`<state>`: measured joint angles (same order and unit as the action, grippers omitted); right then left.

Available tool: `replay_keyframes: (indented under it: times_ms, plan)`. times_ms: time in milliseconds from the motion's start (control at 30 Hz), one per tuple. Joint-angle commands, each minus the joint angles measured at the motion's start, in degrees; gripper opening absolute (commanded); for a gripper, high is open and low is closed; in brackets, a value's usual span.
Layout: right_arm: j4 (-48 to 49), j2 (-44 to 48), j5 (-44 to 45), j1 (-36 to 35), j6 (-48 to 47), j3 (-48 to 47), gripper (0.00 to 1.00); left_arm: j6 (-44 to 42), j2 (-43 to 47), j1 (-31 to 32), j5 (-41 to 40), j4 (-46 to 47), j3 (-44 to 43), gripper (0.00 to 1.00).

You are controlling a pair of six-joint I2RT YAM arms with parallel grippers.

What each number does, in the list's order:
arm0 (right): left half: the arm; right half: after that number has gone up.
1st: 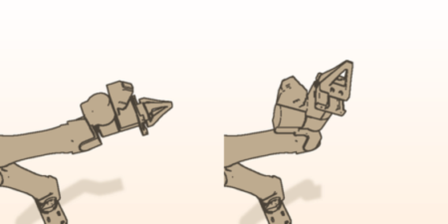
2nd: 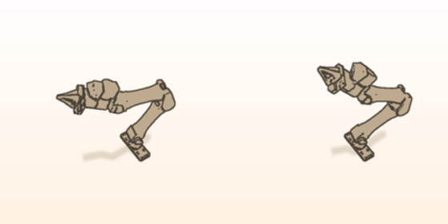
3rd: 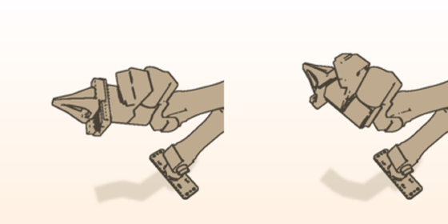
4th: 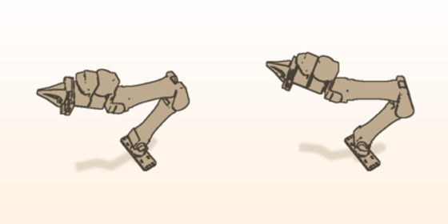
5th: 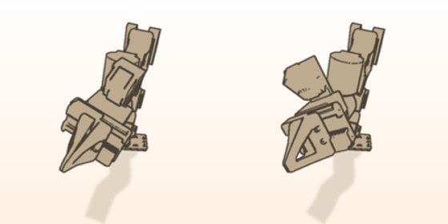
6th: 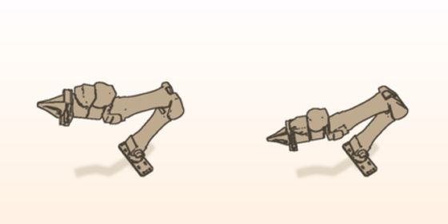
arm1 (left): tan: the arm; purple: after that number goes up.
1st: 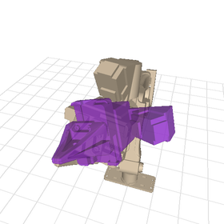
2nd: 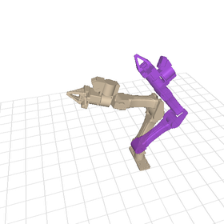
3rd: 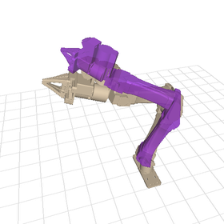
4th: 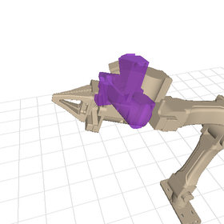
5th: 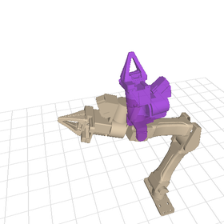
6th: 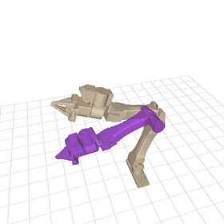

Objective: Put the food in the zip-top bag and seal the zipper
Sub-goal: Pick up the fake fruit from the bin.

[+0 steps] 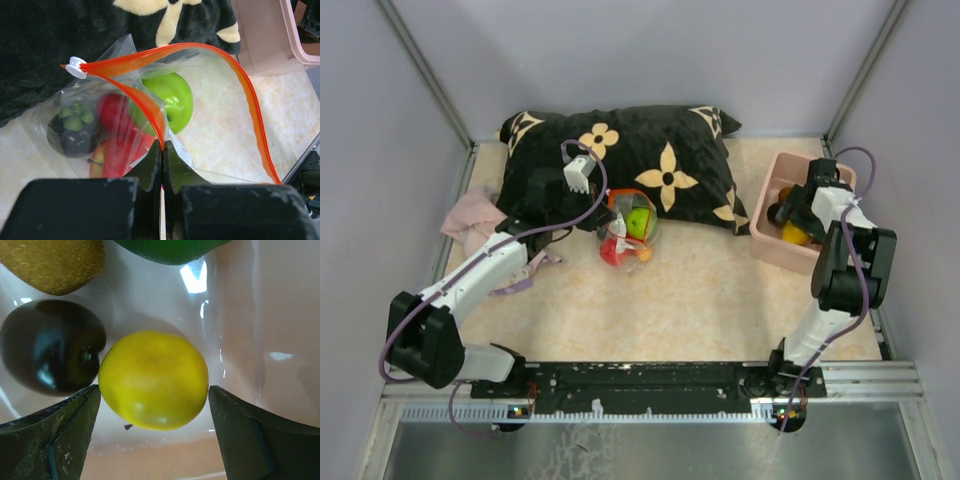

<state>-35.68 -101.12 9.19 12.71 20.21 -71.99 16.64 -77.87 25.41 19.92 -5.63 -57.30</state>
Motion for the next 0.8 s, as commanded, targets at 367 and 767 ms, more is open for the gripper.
replay_keyframes:
  times_ms: [367, 767]
  plan:
    - [8.24, -6.64, -0.25, 0.83, 1.35, 2.11, 0.84, -0.34, 5.16, 0.17, -1.76, -1.13, -1.63, 0.00]
    - [6.82, 0.50, -0.75, 0.82, 0.36, 0.85, 0.39, 0.35, 5.36, 0.22, -1.03, -0.17, 0.03, 0.00]
